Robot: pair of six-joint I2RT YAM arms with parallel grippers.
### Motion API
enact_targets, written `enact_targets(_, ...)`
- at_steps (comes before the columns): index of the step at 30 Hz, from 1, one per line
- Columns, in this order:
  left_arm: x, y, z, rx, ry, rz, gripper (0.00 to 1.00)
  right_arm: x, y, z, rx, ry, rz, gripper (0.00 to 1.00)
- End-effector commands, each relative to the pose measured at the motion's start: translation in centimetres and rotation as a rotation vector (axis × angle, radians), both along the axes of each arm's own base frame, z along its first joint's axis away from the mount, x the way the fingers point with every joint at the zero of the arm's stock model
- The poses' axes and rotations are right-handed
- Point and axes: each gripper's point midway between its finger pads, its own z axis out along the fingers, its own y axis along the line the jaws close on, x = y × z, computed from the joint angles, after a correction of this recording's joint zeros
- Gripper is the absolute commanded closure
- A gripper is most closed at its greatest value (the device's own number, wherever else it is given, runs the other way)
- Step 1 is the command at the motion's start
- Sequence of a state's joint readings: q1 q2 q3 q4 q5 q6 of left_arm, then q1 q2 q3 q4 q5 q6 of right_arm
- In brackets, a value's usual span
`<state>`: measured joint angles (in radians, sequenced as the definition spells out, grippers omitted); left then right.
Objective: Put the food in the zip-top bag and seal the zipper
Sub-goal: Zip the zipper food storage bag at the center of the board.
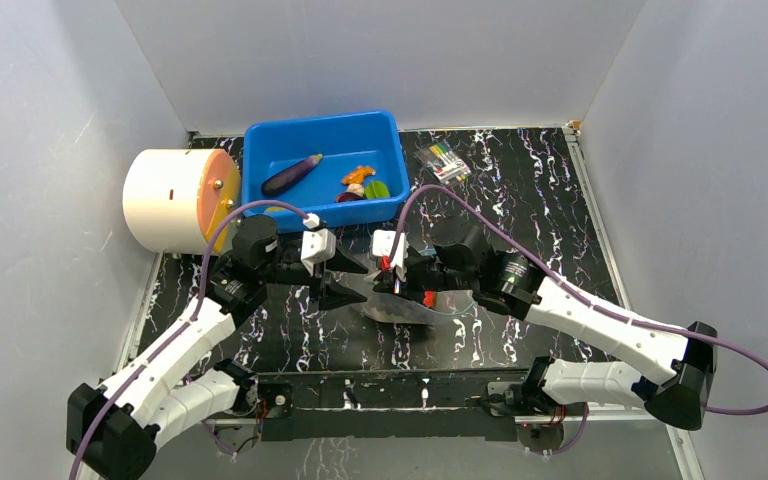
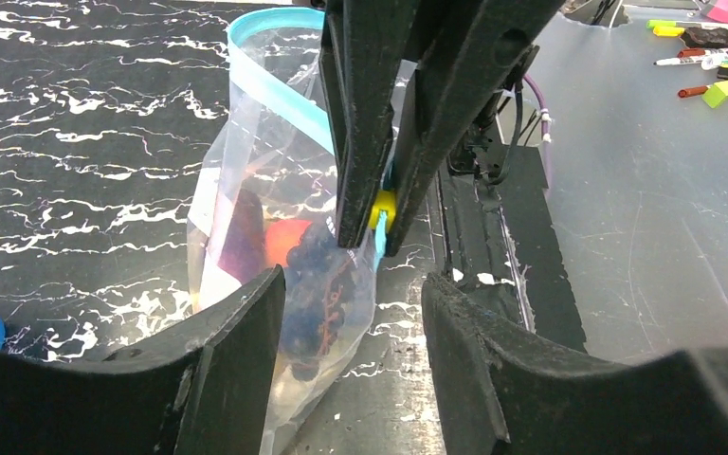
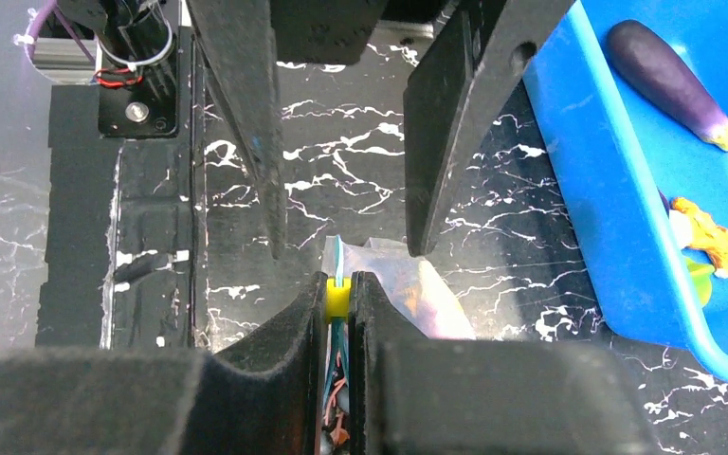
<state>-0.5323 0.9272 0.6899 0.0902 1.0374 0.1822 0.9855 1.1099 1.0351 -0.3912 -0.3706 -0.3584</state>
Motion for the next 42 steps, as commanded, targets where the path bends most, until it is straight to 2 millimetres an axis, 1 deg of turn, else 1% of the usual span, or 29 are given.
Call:
enact_targets(1, 0.0, -0.5, 0.4, -0.039, -0.049, -0.049, 0.49, 0.2, 1.5, 4.0, 0.137, -0.051, 0.027, 1.0)
enact_targets(3, 0.2, -0.6, 0.1, -0.041, -0.034, -0.041, 0.51, 0.2, 1.6, 4.1, 0.144, -0.049, 0.028, 1.0)
enact_targets(5, 0.4, -0.8, 0.1, -0.055, -0.026, -0.039, 0.58, 0.2, 1.6, 4.1, 0.149, -0.047, 0.029, 1.0)
enact_targets(6, 0.5, -0.8, 0.1, -0.062, -0.026, -0.035, 0.64, 0.2, 1.7, 4.0, 0.15, -0.048, 0.03, 1.0)
enact_targets(7, 0.6, -0.9, 0.3, -0.073, -0.035, -0.032, 0.75, 0.2, 1.7, 4.0, 0.149, -0.045, 0.03, 1.0)
enact_targets(8, 0.6, -0.9, 0.3, -0.078, -0.039, -0.025, 0.84, 0.2, 1.8, 3.9, 0.148, -0.043, 0.031, 1.0)
enact_targets(10, 0.7, -0.8, 0.4, -0.084, -0.052, -0.006, 1.0, 0.2, 1.7, 3.6, 0.14, -0.039, 0.028, 1.0)
enact_targets(12, 0.8, -0.6, 0.6, -0.083, -0.064, 0.013, 1.0, 0.4, 1.4, 3.3, 0.123, -0.038, 0.012, 1.0)
enact_targets(16, 0.3, -0.2, 1.0, -0.087, -0.083, 0.023, 1.0, 1.1, 0.2, 2.0, 0.063, -0.053, -0.048, 1.0)
enact_targets(20, -0.1, 0.2, 1.1, -0.109, -0.089, 0.039, 1.0, 1.4, -0.7, 0.9, 0.01, -0.046, -0.08, 1.0)
enact_targets(23, -0.2, 0.2, 1.3, -0.126, -0.091, 0.047, 1.0, 1.5, -1.1, 0.5, -0.006, -0.04, -0.097, 1.0)
enact_targets(28, -0.2, 0.3, 1.2, -0.12, -0.086, 0.051, 1.0, 1.4, -1.6, 0.9, 0.001, -0.043, -0.11, 1.0)
enact_targets(36, -0.5, 0.5, 1.7, -0.141, -0.109, 0.057, 1.0, 1.4, -2.1, 1.7, 0.003, -0.06, -0.123, 1.0)
enact_targets(42, -0.8, 0.5, 2.2, -0.179, -0.092, 0.061, 1.0, 0.9, -2.2, 1.3, -0.009, -0.039, -0.108, 1.0)
